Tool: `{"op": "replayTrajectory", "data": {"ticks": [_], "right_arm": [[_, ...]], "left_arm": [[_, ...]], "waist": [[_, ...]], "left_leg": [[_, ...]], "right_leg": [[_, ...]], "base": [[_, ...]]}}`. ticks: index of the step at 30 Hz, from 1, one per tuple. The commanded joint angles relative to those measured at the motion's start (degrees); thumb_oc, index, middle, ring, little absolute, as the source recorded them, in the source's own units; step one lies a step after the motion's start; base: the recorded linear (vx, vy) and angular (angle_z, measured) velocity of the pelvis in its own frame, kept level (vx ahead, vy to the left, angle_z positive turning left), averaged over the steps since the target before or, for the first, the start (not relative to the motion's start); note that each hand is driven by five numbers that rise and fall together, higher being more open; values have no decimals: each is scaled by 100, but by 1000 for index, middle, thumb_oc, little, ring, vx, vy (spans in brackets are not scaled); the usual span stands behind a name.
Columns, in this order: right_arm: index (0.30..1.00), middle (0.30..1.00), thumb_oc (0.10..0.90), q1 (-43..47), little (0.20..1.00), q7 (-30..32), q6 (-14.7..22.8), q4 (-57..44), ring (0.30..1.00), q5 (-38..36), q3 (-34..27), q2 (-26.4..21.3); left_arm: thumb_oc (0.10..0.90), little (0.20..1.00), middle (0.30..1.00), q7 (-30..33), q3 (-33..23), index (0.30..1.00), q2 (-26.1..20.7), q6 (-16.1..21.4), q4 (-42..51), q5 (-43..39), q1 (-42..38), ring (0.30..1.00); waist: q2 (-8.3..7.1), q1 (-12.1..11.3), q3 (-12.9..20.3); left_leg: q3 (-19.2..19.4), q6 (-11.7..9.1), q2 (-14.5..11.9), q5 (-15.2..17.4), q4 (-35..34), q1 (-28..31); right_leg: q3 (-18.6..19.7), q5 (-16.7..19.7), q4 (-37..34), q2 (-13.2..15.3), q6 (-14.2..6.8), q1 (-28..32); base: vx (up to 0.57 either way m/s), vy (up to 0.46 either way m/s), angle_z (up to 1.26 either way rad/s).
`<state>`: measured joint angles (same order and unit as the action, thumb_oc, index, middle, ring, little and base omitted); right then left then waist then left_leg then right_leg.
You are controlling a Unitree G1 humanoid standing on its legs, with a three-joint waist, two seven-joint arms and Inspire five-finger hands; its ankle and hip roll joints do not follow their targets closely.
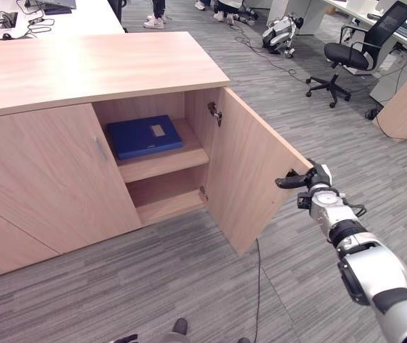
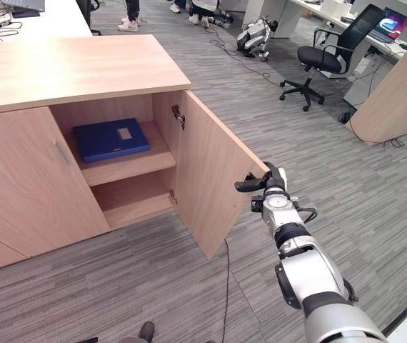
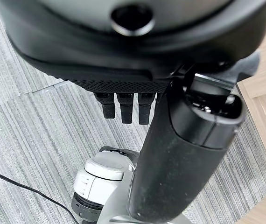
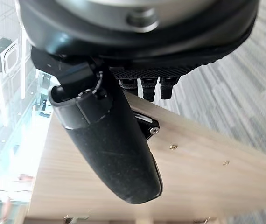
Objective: Put the empty folder in the office cabinet
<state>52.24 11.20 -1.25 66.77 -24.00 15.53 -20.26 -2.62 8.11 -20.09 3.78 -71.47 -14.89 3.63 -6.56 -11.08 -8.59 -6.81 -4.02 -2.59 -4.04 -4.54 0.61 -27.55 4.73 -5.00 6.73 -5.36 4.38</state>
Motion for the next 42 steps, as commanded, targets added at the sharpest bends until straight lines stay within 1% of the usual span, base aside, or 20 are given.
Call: {"op": "replayTrajectory", "data": {"ticks": [1,5,6,7,8,10,14,15,18,19,20,21,22,23,24,25,28,29,35,42], "right_arm": [[900,900,800,567,900,-227,791,-1167,900,31,582,414],[900,900,800,163,900,-176,958,-1705,900,-126,582,521],[900,900,800,-162,900,-167,993,-1936,900,-144,515,452],[900,900,800,-408,900,-209,988,-2171,900,-110,540,328],[900,900,800,-763,900,-235,950,-2554,900,82,576,71],[900,900,800,-902,900,-277,877,-2805,900,217,558,168],[900,900,800,-1110,900,-351,810,-3023,900,391,607,413],[900,900,800,-1097,900,-394,783,-2998,900,498,659,528],[900,900,800,-919,900,-392,742,-2868,900,566,728,747],[900,900,800,-659,900,-367,724,-2746,900,595,857,990],[900,900,800,-645,900,-367,727,-2737,900,595,857,993],[900,900,800,-529,900,-345,708,-2713,900,616,894,1092],[900,900,800,-271,900,-344,714,-2611,900,591,978,1271],[900,900,800,142,900,-326,775,-2390,900,543,1081,1579],[900,900,800,152,900,-327,779,-2383,900,542,1079,1581],[900,900,800,519,900,-291,823,-2334,900,425,1118,1653],[900,900,800,606,900,-331,830,-2738,900,511,1254,1704],[900,900,800,676,900,-456,899,-3226,900,606,1453,1601],[900,900,800,-444,900,-1012,976,-4516,900,669,1977,1155],[900,900,800,-2373,900,-1555,796,-4377,900,1163,2112,524]], "left_arm": [[800,900,900,190,43,900,-360,117,-64,-42,-127,900],[800,900,900,294,-90,900,-291,181,1,-385,-196,900],[800,900,900,332,-124,900,-268,173,10,-427,-291,900],[800,900,900,324,-180,900,-229,149,13,-398,-345,900],[800,900,900,331,-168,900,-251,16,-75,-9,-408,900],[800,900,900,301,-182,900,-155,32,-45,165,-212,900],[800,900,900,307,-225,900,-172,15,-74,345,-171,900],[800,900,900,333,-272,900,-239,26,-26,356,-176,900],[800,900,900,388,-304,900,-309,39,27,278,-187,900],[800,900,900,480,-252,900,-402,62,79,181,-269,900],[800,900,900,482,-256,900,-401,61,77,180,-277,900],[800,900,900,495,-208,900,-412,59,122,141,-340,900],[800,900,900,512,-29,900,-431,64,174,113,-512,900],[800,900,900,515,162,900,-445,99,132,136,-658,900],[800,900,900,515,160,900,-447,99,130,136,-665,900],[800,900,900,530,210,900,-550,124,85,85,-801,900],[800,900,900,526,246,900,-524,167,90,210,-821,900],[800,900,900,518,232,900,-487,176,48,353,-787,900],[800,900,900,542,79,900,-204,90,-186,950,-334,900],[800,900,900,410,-234,900,26,8,-373,1264,-92,900]], "waist": [[-150,-404,179],[-108,-418,52],[-103,-225,-18],[-93,6,-21],[10,594,114],[96,513,206],[109,474,254],[131,411,186],[151,352,125],[255,297,47],[245,291,49],[335,329,22],[422,390,-60],[442,310,-53],[448,324,-48],[399,228,34],[368,250,39],[291,207,63],[250,268,195],[276,518,176]], "left_leg": [[138,-65,35,144,36,-200],[-13,-140,-2,119,237,-522],[383,-118,-57,128,560,-774],[1135,-74,-246,212,755,-795],[2689,-85,-726,295,729,-526],[2818,-22,-628,256,571,-477],[2796,128,-453,232,259,-354],[2745,252,-367,318,173,-214],[2677,350,-267,377,70,-74],[2536,434,-283,395,31,-62],[2545,438,-275,401,34,-73],[2470,482,-318,310,-2,-86],[2048,422,-222,256,-24,-44],[1563,361,-40,274,6,-83],[1547,357,-50,258,2,-99],[1333,273,-29,297,-45,-99],[960,266,90,290,-46,-46],[782,274,189,367,-19,-11],[721,275,261,414,6,89],[861,233,206,466,-7,181]], "right_leg": [[68,-571,202,214,-453,319],[89,-581,58,202,-416,307],[-55,-559,56,271,-426,294],[-183,-542,73,327,-424,288],[-373,-661,99,279,-423,373],[-539,-630,221,317,-430,452],[-753,-747,1026,581,-494,319],[-698,-561,1695,842,-661,91],[-534,-78,2398,1181,-942,-171],[-257,130,3123,1222,-964,-480],[-240,115,3157,1240,-964,-512],[45,119,3261,963,-964,-762],[533,-235,2935,372,-964,-1013],[520,-677,1989,269,-707,-784],[500,-651,1952,253,-699,-776],[542,-591,1185,349,-540,-713],[958,-486,1055,304,-507,-736],[843,-449,795,310,-486,-486],[614,-347,488,275,-475,-132],[661,-364,266,210,-464,27]], "base": [[-81,-68,6],[-89,-18,15],[-116,112,62],[-61,230,113],[6,187,116],[92,245,193],[78,200,70],[88,210,67],[73,151,59],[33,111,71],[-22,136,74],[22,75,70],[157,8,69],[186,-45,79],[262,-201,90],[223,-141,151],[175,-86,138],[138,-86,144],[96,-28,91],[-9,-10,2]]}}
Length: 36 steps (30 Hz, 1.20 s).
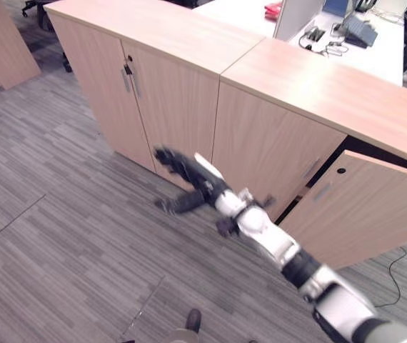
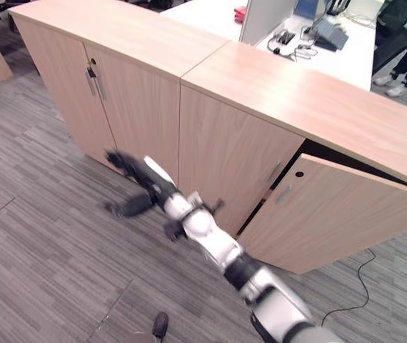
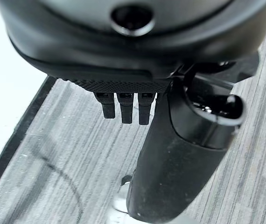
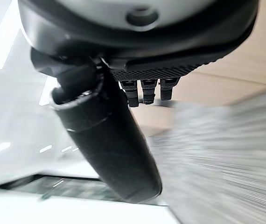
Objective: Put the empty folder in the office cabinet
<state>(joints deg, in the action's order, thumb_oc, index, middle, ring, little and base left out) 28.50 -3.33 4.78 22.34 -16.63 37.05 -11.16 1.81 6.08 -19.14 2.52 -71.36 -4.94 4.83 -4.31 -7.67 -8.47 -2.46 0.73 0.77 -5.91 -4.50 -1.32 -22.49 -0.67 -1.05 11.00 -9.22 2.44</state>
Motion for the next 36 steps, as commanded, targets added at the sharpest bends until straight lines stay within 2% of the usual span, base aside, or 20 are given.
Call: {"op": "replayTrajectory", "data": {"ticks": [1,2,3,4,5,6,8,9,10,14,16,19,23,32,36], "right_arm": [[900,900,800,-535,900,-90,123,373,900,863,-121,-471],[900,900,800,-545,900,-87,127,374,900,871,-121,-469],[900,900,800,-1124,900,-37,75,721,900,1277,-253,-555],[900,900,800,-1136,900,-34,77,720,900,1284,-253,-554],[900,900,800,-1597,900,75,39,1066,900,1611,-437,-602],[900,900,800,-1606,900,80,44,1070,900,1618,-439,-599],[900,900,800,-2008,900,427,28,1699,900,2058,-783,-612],[900,900,800,-2008,900,428,28,1700,900,2058,-783,-611],[900,900,800,-2282,900,620,-55,2193,900,2127,-1085,-549],[900,900,800,-2476,900,843,-168,3295,900,1633,-1709,-370],[900,900,800,-2502,900,852,-168,3443,900,1566,-1791,-360],[900,900,800,-2512,900,929,-179,3950,900,1149,-2223,-407],[900,900,800,-2464,900,890,-181,4191,900,904,-2397,-465],[900,900,800,-2464,900,815,-206,4325,900,966,-2389,-547],[900,900,800,-2448,900,823,-240,4341,900,1361,-2234,-603]], "left_arm": [[800,900,900,-51,-64,900,-35,129,-391,323,-223,900],[800,900,900,-51,-60,900,-34,129,-391,323,-217,900],[800,900,900,-46,-109,900,-17,142,-359,306,-247,900],[800,900,900,-45,-105,900,-17,142,-358,305,-240,900],[800,900,900,-44,-142,900,-12,140,-314,260,-288,900],[800,900,900,-43,-136,900,-12,140,-313,259,-283,900],[800,900,900,-28,-128,900,23,185,-220,97,-371,900],[800,900,900,-28,-128,900,22,185,-220,97,-371,900],[800,900,900,-17,-116,900,46,225,-93,-60,-411,900],[800,900,900,-46,89,900,149,341,335,-457,-425,900],[800,900,900,-66,131,900,166,331,355,-496,-440,900],[800,900,900,-142,310,900,217,350,579,-562,-430,900],[800,900,900,-213,470,900,206,360,707,-431,-386,900],[800,900,900,-259,522,900,194,394,819,-445,-402,900],[800,900,900,-326,552,900,204,405,901,-478,-423,900]], "waist": [[65,281,176],[67,275,182],[81,399,195],[83,395,201],[98,508,233],[99,502,239],[141,642,255],[141,640,255],[165,724,271],[249,842,294],[266,864,295],[351,988,297],[414,1068,286],[431,1134,261],[413,1123,255]], "left_leg": [[488,-255,-152,666,-21,398],[492,-256,-154,669,-22,402],[570,-266,-179,682,-35,438],[572,-267,-180,685,-36,442],[634,-280,-196,688,-50,471],[637,-281,-198,690,-50,473],[742,-289,-219,700,-50,498],[744,-289,-220,701,-50,498],[791,-288,-223,713,-50,509],[890,-284,-235,725,-50,552],[920,-287,-239,729,-50,566],[1019,-293,-239,750,-50,617],[1113,-285,-244,763,-50,659],[1185,-265,-236,800,-50,731],[1173,-254,-225,816,-50,748]], "right_leg": [[191,183,-205,-230,-76,243],[194,184,-209,-233,-76,246],[224,202,-295,-233,-75,271],[226,203,-300,-235,-75,275],[252,223,-350,-220,-92,276],[254,223,-351,-221,-92,276],[344,247,-390,-220,-111,262],[346,247,-390,-220,-110,262],[386,252,-395,-214,-120,248],[441,255,-395,-217,-122,237],[444,251,-395,-223,-122,237],[492,222,-395,-228,-122,245],[553,245,-395,-225,-129,223],[611,243,-395,-238,-105,253],[589,235,-395,-238,-98,282]], "base": [[-9,-15,-22],[-23,-30,-32],[-10,-15,-29],[-5,-26,-37],[9,-11,-36],[9,-16,-34],[3,-14,-27],[-4,-25,-41],[-4,-21,-40],[0,-21,-19],[1,-19,-13],[2,-5,-9],[-1,2,-17],[0,2,-5],[0,0,0]]}}
